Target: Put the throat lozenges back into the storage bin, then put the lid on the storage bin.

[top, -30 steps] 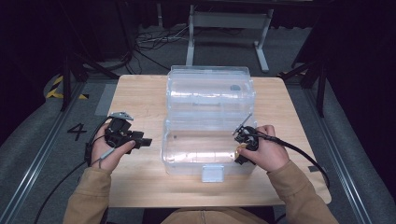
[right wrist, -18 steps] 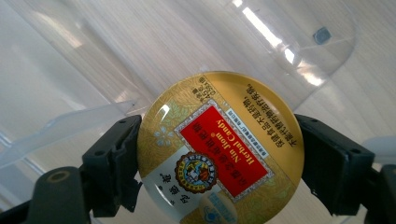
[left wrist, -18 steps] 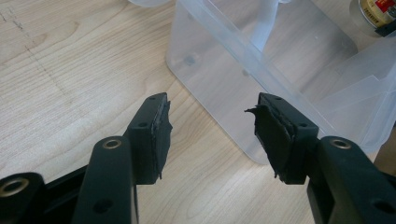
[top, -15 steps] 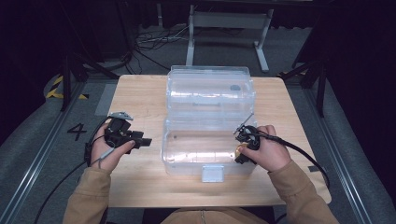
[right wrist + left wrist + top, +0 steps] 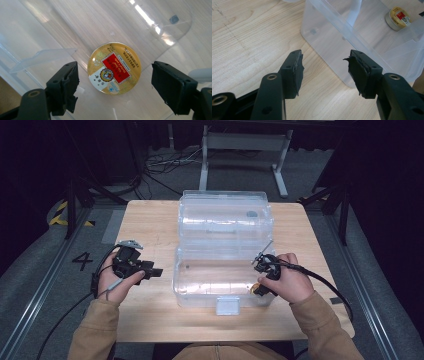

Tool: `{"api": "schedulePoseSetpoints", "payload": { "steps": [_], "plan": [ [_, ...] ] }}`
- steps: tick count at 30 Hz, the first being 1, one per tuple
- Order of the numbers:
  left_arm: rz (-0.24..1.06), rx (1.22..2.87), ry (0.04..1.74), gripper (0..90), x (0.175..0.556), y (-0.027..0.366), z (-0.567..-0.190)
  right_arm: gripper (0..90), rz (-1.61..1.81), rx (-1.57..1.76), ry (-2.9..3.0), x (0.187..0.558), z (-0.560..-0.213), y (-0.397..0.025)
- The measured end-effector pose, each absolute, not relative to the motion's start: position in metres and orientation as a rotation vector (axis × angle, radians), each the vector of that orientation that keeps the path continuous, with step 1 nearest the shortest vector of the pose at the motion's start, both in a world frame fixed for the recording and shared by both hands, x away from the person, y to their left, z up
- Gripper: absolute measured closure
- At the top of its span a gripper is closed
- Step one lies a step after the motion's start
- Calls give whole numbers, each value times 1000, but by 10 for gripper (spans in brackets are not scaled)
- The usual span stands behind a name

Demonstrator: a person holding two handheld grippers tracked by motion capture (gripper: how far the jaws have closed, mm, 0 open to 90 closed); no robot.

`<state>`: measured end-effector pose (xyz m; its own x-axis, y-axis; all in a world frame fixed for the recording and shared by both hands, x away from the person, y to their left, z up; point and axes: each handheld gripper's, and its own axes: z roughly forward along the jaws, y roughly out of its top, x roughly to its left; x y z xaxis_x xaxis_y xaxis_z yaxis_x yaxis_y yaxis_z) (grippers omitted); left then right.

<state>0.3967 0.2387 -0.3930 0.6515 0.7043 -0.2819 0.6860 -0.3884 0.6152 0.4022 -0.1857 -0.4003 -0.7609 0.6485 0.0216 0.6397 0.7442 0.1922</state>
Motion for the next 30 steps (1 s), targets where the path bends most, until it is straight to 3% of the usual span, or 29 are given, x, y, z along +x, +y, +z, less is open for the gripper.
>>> {"api": "schedulePoseSetpoints", "payload": {
  "steps": [20,30],
  "plan": [
    [32,2131,1058,457,397,237,-392,217,638,990,2786,398,-370,-206],
    [25,2114,1036,459,397,235,-389,274,894,940,2674,396,-347,-222]
  ]
}}
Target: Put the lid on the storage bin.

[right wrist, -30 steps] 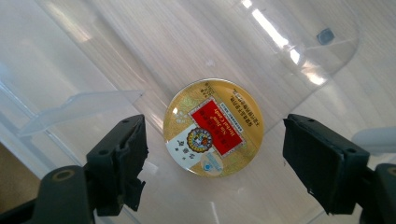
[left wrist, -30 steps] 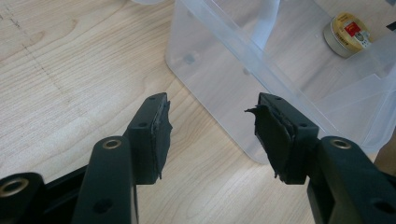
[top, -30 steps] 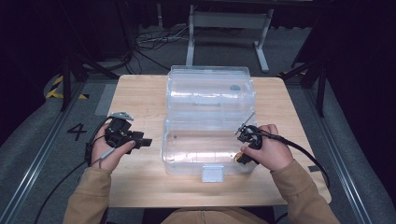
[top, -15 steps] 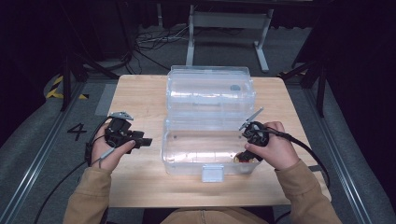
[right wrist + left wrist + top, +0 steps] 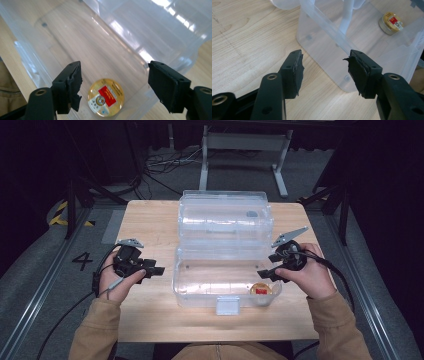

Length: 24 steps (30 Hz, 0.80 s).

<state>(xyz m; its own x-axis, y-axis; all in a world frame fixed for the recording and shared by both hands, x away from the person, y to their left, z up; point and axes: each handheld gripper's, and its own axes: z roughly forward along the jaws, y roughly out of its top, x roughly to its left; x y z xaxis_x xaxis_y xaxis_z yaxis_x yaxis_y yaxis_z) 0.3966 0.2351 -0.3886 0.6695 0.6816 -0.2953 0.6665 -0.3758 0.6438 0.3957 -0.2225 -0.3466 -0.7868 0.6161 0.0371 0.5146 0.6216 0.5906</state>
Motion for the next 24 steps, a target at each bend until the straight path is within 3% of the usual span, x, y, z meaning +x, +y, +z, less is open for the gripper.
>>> {"api": "schedulePoseSetpoints", "payload": {
  "steps": [16,24],
  "plan": [
    [28,2103,970,460,386,224,-378,337,1105,820,2583,409,-317,-230],
    [16,2122,918,460,382,213,-374,302,1128,778,2549,426,-305,-221]
  ]
}}
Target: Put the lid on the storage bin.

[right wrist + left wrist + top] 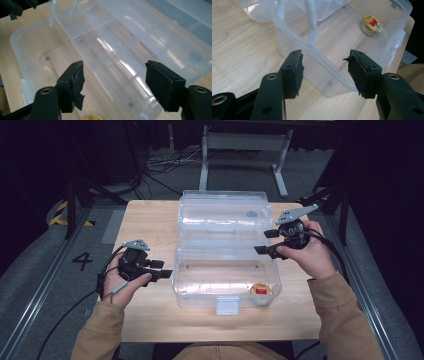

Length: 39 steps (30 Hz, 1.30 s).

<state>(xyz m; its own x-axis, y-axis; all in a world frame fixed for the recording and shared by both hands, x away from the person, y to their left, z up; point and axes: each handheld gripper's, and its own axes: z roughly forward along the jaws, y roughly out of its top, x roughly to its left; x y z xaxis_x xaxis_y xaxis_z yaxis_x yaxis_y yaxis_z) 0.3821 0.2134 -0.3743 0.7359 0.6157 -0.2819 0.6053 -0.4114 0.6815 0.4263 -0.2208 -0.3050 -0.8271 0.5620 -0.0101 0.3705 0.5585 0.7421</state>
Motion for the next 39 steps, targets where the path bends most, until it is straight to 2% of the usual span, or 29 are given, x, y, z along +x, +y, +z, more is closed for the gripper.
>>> {"api": "schedulePoseSetpoints", "payload": {
  "steps": [6,15,30,35,39],
  "plan": [
    [-2,2131,887,460,381,206,-374,295,1121,753,2530,438,-298,-211],
    [-25,2137,854,460,380,199,-376,372,1128,646,2524,458,-286,-196],
    [-41,2168,822,457,380,189,-378,456,1105,595,2664,499,-305,-167],
    [-42,2173,810,456,379,187,-378,547,1071,576,2714,502,-312,-161],
    [-47,2178,801,456,379,184,-379,713,1044,572,2689,503,-311,-162]
  ]
}}
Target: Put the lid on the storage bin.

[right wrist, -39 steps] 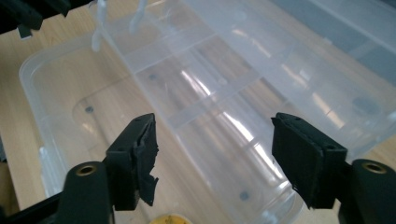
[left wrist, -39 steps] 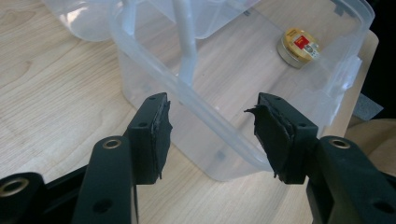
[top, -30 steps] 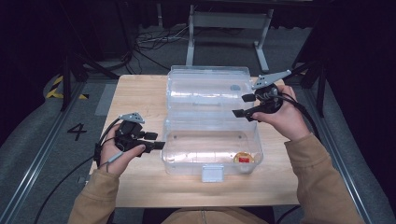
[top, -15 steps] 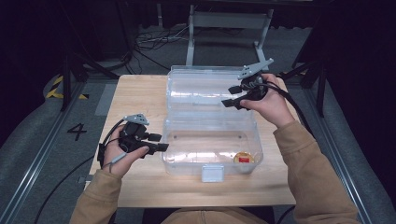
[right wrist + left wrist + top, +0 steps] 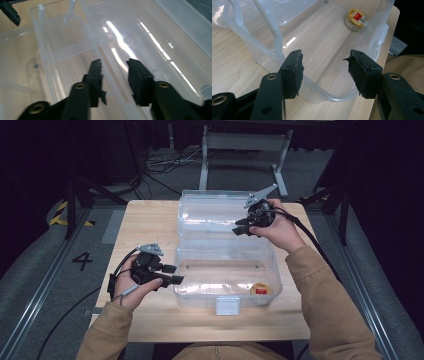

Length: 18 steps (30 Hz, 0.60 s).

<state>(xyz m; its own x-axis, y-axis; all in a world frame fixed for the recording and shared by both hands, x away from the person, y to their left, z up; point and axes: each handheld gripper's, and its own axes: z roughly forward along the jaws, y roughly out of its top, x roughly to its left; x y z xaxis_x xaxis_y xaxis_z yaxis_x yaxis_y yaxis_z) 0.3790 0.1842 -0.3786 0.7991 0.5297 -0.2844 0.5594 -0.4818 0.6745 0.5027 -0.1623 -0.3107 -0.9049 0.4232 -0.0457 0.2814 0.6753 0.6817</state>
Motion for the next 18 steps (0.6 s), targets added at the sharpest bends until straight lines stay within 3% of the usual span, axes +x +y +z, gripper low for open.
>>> {"api": "schedulePoseSetpoints", "payload": {
  "steps": [5,18],
  "plan": [
    [-52,2187,780,456,377,179,-377,788,1080,599,2717,508,-312,-167],
    [-95,2230,686,456,368,158,-375,799,1097,646,2744,511,-312,-169]
  ]
}}
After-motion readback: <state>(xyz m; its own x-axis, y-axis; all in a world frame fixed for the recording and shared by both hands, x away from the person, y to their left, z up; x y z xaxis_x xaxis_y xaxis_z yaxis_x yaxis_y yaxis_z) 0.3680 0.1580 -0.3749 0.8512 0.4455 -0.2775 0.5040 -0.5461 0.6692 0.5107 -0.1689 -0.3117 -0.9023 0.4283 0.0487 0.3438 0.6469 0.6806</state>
